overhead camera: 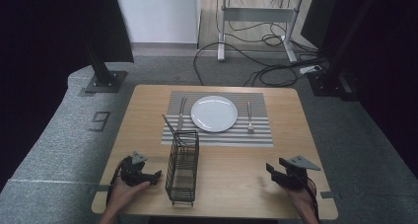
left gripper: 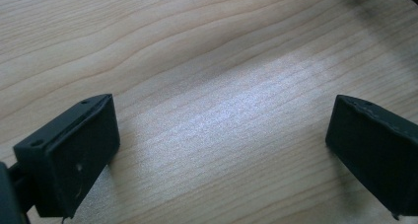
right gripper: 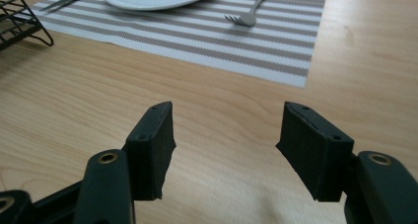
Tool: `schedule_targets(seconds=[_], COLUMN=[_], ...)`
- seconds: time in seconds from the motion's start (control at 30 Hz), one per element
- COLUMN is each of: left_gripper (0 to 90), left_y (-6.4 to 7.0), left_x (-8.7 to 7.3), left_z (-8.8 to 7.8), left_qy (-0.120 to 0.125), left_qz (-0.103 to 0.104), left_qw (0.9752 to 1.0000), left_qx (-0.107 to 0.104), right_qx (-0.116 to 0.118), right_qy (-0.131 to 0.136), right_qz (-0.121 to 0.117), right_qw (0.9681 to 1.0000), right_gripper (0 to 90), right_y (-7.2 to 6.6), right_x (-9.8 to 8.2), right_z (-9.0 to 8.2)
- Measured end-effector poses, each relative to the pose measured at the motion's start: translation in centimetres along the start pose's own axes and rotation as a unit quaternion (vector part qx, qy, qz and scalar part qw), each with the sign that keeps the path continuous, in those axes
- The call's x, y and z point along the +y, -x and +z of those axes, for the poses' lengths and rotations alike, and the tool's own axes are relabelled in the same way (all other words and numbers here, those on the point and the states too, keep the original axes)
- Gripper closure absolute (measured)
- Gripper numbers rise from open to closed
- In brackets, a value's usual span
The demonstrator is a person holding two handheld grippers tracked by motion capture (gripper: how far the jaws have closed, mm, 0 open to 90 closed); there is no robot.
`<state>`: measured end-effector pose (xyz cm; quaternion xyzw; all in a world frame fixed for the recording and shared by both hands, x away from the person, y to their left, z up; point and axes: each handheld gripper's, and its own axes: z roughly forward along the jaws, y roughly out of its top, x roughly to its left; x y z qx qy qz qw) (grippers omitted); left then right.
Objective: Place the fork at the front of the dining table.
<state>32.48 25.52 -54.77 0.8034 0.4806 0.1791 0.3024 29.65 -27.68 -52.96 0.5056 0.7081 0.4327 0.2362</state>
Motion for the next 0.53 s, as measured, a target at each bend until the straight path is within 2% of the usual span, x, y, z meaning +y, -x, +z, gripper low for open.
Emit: schedule_targets(seconds=[0.2, 0.53], left_gripper=[0.0, 0.0], left_y=[-0.01, 0.0], left_x=[0.02, 0.02], left_z=[0.01, 0.01], left_qy=[0.0, 0.0], left_qz=[0.001, 0.0], left_qw=[1.0, 1.0], left_qx=[0.0, 0.0], right_qx=[-0.009, -0.014], right_qy=[0.0, -0.013], right_qz=[0.015, 0.005], right_qw=[0.9998, 0.9998], right_gripper=[37.2, 36.5], right_y=[0.97, 1.01], right_x=[-0.46, -0.6], right_z=[-0.61, 0.16])
